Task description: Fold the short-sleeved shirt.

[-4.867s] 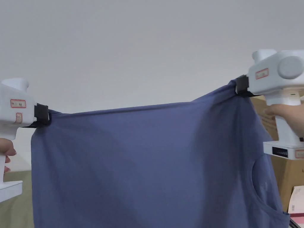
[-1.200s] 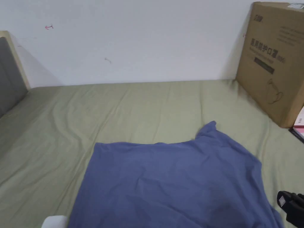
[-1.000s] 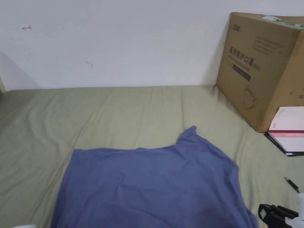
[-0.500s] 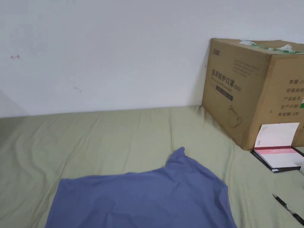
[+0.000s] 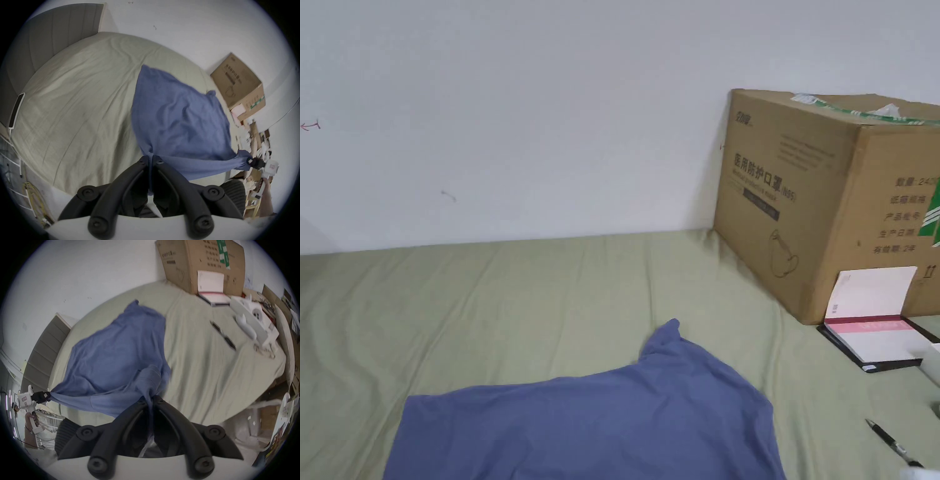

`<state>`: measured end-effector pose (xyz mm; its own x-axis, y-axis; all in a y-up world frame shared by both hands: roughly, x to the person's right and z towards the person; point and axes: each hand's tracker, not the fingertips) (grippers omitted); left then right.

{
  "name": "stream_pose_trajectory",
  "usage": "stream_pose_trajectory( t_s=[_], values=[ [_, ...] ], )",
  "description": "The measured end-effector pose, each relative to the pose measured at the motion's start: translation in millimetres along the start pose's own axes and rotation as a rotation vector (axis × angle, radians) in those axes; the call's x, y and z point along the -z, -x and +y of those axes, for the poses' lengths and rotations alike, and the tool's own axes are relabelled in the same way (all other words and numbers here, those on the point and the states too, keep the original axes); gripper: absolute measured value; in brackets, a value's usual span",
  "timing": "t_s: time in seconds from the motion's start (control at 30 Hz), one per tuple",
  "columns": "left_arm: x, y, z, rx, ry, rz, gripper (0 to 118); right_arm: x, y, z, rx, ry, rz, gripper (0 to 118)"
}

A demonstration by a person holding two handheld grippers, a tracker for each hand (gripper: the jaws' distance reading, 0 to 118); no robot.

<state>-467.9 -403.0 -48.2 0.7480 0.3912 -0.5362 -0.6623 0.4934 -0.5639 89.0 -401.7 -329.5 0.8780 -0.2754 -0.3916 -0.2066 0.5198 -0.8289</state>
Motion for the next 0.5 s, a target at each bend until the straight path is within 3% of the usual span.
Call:
stream_pose_trajectory(
  t_s=[0.13, 0.4, 0.43, 0.47, 0.5],
  values=[
    [21.4, -15.9, 53.3, 0.007, -0.014, -0.010, 3, 17.2, 13.8, 63.1, -0.034, -0.086, -0.011, 4],
    [136.7, -9.3, 154.8, -0.220, 0.087, 0.009, 3, 151.2, 21.0, 172.0, -0.067, -0.038, -0.079, 4],
    [149.4, -6.9, 160.3, -0.243, 0.108, 0.026, 8, 166.8, 17.4, 176.2, -0.047, -0.024, -0.079, 4],
    [160.2, -4.6, 164.0, -0.265, 0.131, 0.014, 23, 178.8, 17.2, 178.0, -0.038, -0.002, -0.097, 5],
    [168.0, -3.0, 165.0, -0.286, 0.149, -0.007, 23, 189.5, 18.4, 179.5, -0.046, 0.022, -0.136, 5]
  ],
)
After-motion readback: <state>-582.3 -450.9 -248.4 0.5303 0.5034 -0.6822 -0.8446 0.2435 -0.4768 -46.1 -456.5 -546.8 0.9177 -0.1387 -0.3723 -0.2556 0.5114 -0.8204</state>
